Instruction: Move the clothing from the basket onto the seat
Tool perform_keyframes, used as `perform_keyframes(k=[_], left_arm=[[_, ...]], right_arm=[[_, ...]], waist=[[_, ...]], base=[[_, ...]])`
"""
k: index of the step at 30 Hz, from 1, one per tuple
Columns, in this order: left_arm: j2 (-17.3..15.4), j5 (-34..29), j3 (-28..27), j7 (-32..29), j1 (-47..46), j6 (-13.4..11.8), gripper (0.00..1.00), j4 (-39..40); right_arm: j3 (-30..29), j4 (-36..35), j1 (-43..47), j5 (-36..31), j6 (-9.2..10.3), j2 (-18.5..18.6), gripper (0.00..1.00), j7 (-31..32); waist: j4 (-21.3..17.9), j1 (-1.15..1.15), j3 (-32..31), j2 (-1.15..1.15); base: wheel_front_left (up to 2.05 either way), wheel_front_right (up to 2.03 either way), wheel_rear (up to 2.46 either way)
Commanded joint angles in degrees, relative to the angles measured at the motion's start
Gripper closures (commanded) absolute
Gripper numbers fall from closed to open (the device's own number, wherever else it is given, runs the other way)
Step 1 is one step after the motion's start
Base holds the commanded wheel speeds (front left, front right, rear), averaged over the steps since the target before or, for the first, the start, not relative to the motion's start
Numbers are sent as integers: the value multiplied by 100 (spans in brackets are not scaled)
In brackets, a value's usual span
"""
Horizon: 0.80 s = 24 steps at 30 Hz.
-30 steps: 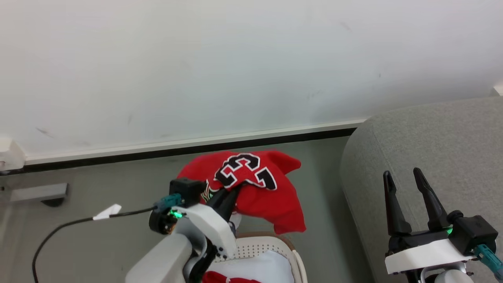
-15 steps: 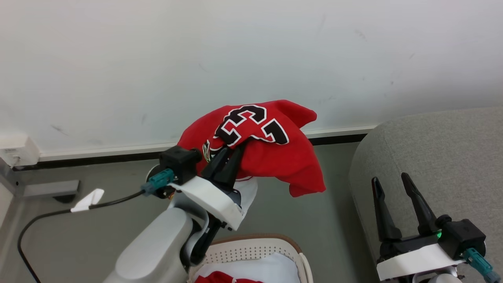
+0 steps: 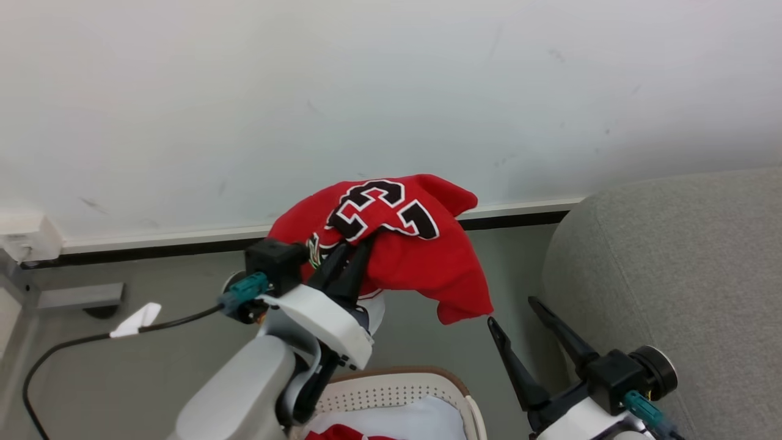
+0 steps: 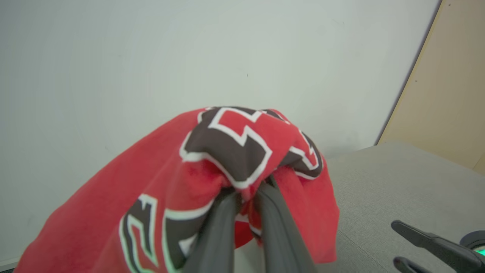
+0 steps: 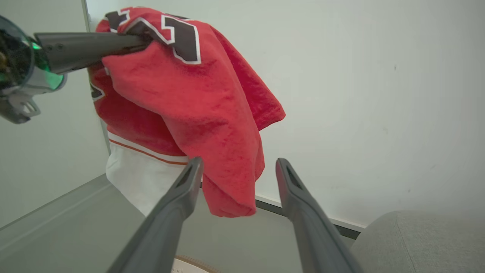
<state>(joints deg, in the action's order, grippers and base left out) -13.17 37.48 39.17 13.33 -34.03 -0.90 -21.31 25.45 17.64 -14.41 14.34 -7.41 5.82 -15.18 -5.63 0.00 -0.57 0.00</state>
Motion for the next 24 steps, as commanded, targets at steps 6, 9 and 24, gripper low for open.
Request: perform_keyframes(k=[6,9,24], left_arm=[[158,81,166,-42,108,53,100,56],[268,106,277,-58,166,95,100,57],[682,103,962,-331,363,386,100,-67]], right_arm=[[280,679,-515,-80,-15,-116,0,2],[363,985,-753,-110,-15,-140,0,2],[701,1762,-1165,142,-11,-229,100,2]], waist=[[247,0,-68,0],[409,0,-91,0],[1281,0,-281,0]], base=[[0,0,0],[0,0,0],[0,0,0]])
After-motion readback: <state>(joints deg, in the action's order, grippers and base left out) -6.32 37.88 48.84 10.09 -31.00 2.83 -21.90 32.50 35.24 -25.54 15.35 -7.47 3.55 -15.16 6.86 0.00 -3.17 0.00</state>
